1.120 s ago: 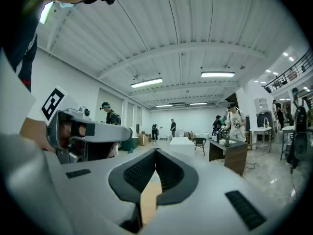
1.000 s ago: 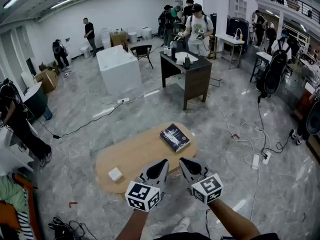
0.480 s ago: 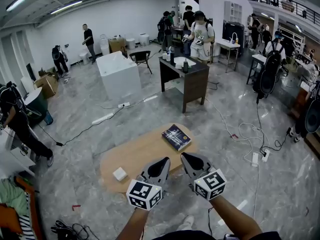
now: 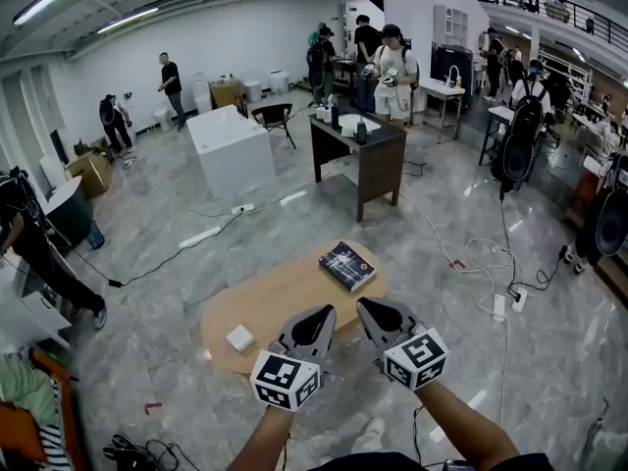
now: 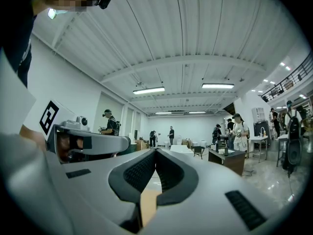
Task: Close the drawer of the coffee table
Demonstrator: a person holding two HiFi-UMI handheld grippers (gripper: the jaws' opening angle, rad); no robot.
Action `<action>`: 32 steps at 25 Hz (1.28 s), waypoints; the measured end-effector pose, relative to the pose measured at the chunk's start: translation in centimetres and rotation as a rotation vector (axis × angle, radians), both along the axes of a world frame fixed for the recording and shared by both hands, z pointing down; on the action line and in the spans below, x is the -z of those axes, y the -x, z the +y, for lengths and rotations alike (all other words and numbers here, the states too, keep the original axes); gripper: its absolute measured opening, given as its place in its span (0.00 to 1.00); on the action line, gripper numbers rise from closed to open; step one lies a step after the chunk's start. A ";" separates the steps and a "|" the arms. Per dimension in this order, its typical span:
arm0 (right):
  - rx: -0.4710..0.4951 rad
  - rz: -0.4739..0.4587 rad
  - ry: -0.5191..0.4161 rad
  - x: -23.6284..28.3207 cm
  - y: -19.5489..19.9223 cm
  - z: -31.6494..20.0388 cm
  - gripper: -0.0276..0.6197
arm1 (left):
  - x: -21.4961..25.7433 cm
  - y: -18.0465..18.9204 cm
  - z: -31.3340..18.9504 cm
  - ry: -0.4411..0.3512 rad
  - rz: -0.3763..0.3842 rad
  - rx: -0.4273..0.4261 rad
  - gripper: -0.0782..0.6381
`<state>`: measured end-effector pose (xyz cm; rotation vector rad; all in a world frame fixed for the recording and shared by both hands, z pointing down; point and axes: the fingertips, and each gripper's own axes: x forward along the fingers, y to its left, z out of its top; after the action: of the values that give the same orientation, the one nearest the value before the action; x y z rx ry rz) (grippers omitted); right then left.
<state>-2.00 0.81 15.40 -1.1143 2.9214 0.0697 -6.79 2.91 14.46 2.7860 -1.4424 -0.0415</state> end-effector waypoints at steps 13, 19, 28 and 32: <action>0.009 0.008 -0.008 0.3 3.4 4.9 0.06 | 0.4 3.3 4.9 -0.014 0.015 -0.001 0.11; -0.008 0.003 -0.005 0.0 3.2 5.9 0.06 | 0.2 3.6 6.1 -0.020 0.032 0.002 0.11; 0.002 0.004 -0.015 0.8 2.2 5.6 0.06 | 0.4 2.6 5.7 -0.019 0.037 0.002 0.11; 0.005 0.000 -0.016 1.1 0.8 4.9 0.06 | 0.6 1.2 5.0 -0.016 0.038 0.008 0.11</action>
<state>-2.82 5.75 14.33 -1.1053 2.9178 0.0924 -7.99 7.87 13.89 2.7763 -1.4509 -0.1057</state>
